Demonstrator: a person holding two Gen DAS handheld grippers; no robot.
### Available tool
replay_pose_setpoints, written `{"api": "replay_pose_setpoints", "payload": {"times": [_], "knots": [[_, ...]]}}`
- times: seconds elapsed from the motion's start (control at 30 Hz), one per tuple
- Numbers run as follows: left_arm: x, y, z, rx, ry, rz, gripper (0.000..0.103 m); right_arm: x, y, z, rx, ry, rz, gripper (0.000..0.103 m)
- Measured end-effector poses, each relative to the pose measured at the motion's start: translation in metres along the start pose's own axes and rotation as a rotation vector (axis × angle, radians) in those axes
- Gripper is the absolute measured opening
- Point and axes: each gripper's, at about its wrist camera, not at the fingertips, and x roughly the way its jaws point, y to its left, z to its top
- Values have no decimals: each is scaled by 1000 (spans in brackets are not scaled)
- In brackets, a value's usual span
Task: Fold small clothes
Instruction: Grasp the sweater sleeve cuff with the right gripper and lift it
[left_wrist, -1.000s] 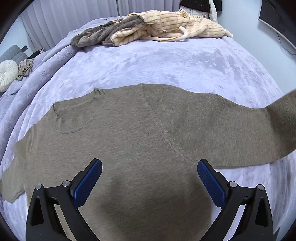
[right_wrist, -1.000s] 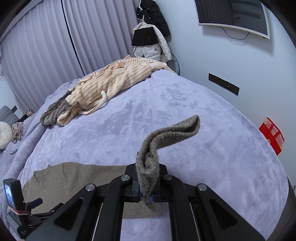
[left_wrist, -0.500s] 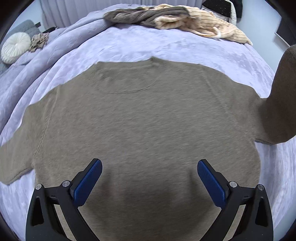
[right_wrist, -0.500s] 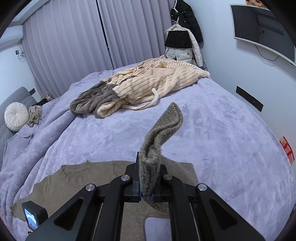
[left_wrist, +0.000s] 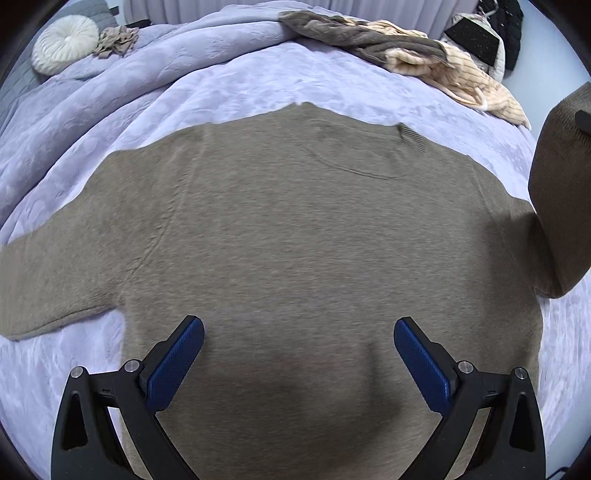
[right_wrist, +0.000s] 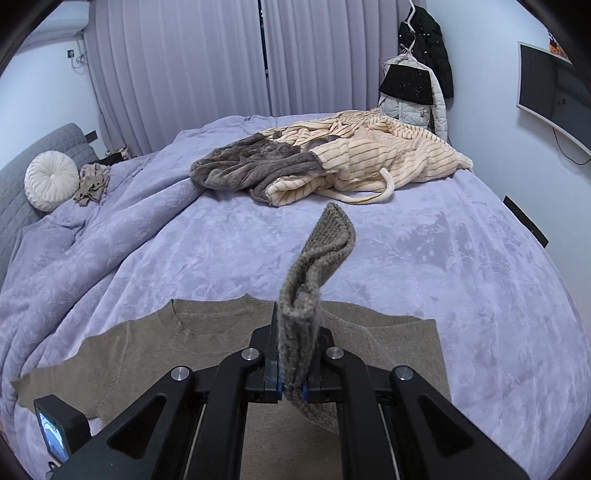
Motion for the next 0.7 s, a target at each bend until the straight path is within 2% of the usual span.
{"api": "replay_pose_setpoints", "payload": {"times": [0.33, 0.7], "knots": [[-5, 54, -20, -87, -7, 9, 103, 19, 79, -34, -125, 56, 25, 7], [-17, 94, -37, -155, -23, 5, 103, 37, 151, -70, -256, 111, 40, 7]]}}
